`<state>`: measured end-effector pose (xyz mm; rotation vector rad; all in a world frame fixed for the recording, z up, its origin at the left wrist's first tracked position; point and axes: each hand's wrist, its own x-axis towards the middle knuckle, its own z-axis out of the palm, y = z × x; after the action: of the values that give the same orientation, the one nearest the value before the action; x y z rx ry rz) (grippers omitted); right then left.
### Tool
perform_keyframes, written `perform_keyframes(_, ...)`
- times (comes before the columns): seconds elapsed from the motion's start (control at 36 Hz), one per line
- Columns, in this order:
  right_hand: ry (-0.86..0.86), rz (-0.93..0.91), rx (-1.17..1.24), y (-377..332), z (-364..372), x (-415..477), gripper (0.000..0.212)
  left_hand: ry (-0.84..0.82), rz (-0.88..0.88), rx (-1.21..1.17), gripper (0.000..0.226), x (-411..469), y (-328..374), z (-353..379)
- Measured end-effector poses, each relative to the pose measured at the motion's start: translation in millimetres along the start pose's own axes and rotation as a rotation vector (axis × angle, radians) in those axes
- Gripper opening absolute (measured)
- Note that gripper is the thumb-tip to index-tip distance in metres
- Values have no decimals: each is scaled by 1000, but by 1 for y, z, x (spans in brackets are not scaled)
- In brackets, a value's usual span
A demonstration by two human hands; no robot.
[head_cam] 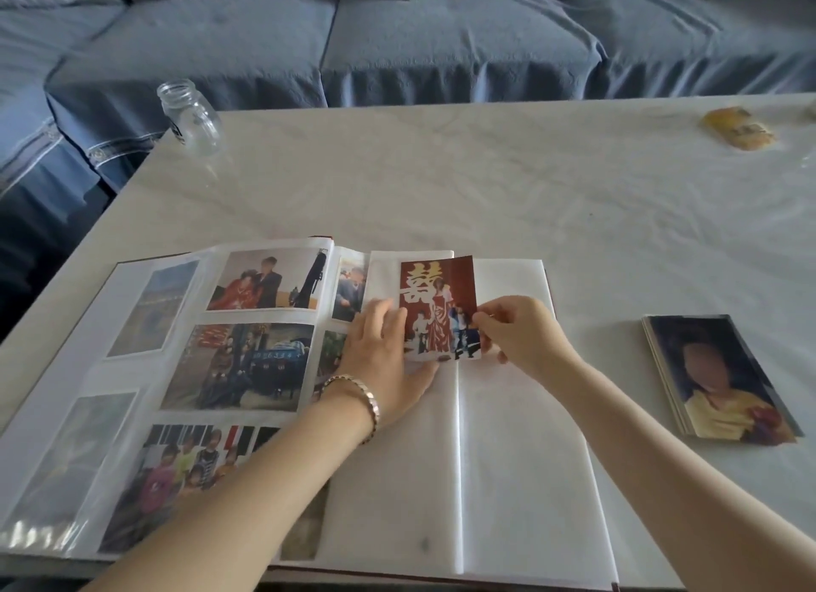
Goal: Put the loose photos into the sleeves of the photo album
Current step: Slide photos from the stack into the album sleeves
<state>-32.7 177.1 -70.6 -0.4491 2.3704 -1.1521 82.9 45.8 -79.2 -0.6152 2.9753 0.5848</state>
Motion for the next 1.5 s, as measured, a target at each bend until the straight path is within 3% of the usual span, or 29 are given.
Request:
perform_keyframes(0.06, 13, 19, 44, 1, 0, -1, 13, -77, -43, 103, 74, -6, -6, -10)
perform_keyframes(0.19, 17, 36, 98, -5, 7, -2, 14, -75, -71, 413, 88, -20, -17, -24)
perform_keyframes(0.44, -27, 19, 26, -21, 24, 1, 17, -103, -97, 316, 90, -23, -20, -24)
perform_keyframes(0.64, -237, 91, -34, -36, 17, 6, 21, -38, -62, 292, 89, -25, -22, -22)
perform_keyframes(0.81, -82, 154, 90, -31, 24, 0, 18, -88, -81, 327, 90, -23, -21, -22)
perform_keyframes(0.89, 81, 82, 35, -28, 33, -6, 17, -92, -87, 327, 89, -24, -20, -22)
perform_keyframes(0.97, 198, 4, -87, -30, 42, -16, 1, -90, -85, 326, 88, -24, -19, -23)
perform_keyframes(1.03, 238, -34, -155, -30, 47, -19, 10, -85, -82, 330, 87, -24, -19, -23)
perform_keyframes(1.19, 265, -120, -167, -27, 49, -19, 11, -68, -72, 346, 85, -24, -20, -22)
perform_keyframes(1.39, 135, -51, 119, -17, 26, -16, 25, -124, -35, 477, 76, -24, -21, -19)
perform_keyframes(1.5, 181, -141, -5, 0, -2, -31, 13, -97, 8, 422, 49, -29, -10, -19)
